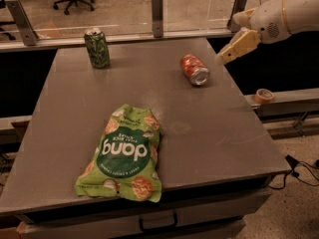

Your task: Knock coke can over

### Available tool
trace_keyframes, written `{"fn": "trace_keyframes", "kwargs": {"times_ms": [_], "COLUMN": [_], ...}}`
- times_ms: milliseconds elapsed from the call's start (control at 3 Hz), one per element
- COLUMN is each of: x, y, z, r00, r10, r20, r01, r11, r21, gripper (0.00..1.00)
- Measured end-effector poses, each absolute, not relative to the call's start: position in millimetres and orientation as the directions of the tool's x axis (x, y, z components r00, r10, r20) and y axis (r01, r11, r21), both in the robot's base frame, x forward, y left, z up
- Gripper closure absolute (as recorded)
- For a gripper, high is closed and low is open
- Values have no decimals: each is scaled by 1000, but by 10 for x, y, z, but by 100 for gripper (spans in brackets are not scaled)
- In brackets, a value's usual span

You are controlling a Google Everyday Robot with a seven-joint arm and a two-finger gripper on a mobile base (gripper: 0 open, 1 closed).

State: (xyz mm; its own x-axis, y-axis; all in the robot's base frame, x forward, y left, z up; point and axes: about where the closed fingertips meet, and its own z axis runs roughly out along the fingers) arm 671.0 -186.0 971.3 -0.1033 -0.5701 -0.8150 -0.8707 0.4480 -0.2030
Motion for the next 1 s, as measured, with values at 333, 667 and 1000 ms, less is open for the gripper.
{"fn": "trace_keyframes", "kwargs": {"times_ms": [333,667,1000], "x": [6886,6957,6960], "y": [-2346,-2777,-2799], "z": [9952,10133,10138], "r00": [-100,-116,-118], "r10": [-616,-663,-666], "r20": [-781,-739,-736], "r01": [-792,-719,-716], "r11": [525,570,571], "r21": [-313,-398,-402], "gripper": [0,0,0]}}
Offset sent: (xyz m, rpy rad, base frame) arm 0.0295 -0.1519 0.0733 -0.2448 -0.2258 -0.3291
